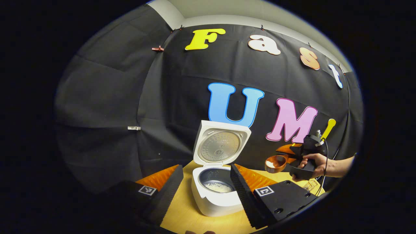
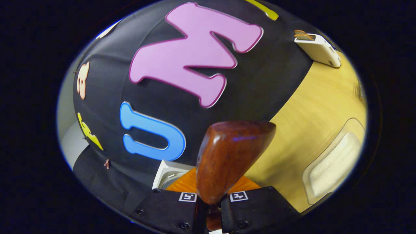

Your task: Close the left gripper, press the button to open the rice cooker; take a wooden spoon from the chopstick holder with the right hand, scoop a spoonful of rice and pour it into the rice cooker, then put the wooden spoon back into the chopstick holder.

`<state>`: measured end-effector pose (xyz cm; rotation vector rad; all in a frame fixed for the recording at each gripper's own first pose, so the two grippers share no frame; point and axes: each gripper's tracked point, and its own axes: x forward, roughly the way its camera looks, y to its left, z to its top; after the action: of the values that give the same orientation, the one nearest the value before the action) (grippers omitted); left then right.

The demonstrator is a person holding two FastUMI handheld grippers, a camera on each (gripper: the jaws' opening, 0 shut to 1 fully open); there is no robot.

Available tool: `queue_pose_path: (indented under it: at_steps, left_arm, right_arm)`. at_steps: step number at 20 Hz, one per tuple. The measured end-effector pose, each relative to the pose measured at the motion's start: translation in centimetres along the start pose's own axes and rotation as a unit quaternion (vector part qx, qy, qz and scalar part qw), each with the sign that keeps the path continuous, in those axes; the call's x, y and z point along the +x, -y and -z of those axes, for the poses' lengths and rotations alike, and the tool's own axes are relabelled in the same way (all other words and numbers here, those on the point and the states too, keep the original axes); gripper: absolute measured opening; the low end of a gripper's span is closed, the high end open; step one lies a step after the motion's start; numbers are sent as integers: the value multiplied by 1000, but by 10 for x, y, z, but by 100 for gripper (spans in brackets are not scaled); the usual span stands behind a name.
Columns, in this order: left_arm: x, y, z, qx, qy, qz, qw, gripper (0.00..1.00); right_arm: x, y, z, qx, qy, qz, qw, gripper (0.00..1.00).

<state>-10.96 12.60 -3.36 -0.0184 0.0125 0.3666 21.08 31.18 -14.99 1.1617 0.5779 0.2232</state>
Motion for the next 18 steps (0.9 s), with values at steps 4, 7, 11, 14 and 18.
queue_pose_path:
  at_steps: [4, 7, 11, 14, 18]
  left_arm:
    - [-13, -5, 2, -2, -2, -10, 1000, 94]
    - [-15, -5, 4, -4, -4, -9, 1000, 94]
    - [-13, -6, 7, -9, -6, -6, 1000, 94]
    - [-10, -8, 6, -8, -6, -5, 1000, 94]
    - [-10, -13, 12, -16, -11, -3, 1000, 94]
  right_arm:
    - [38, -20, 54, -34, -33, -9, 999, 22]
    - [57, -16, 76, -71, -45, 3, 997, 22]
    - [74, -19, 96, -130, -44, 8, 991, 21]
    - [80, -25, 107, -193, -43, 4, 980, 21]
    - [90, -34, 119, -282, -42, -1, 958, 21]
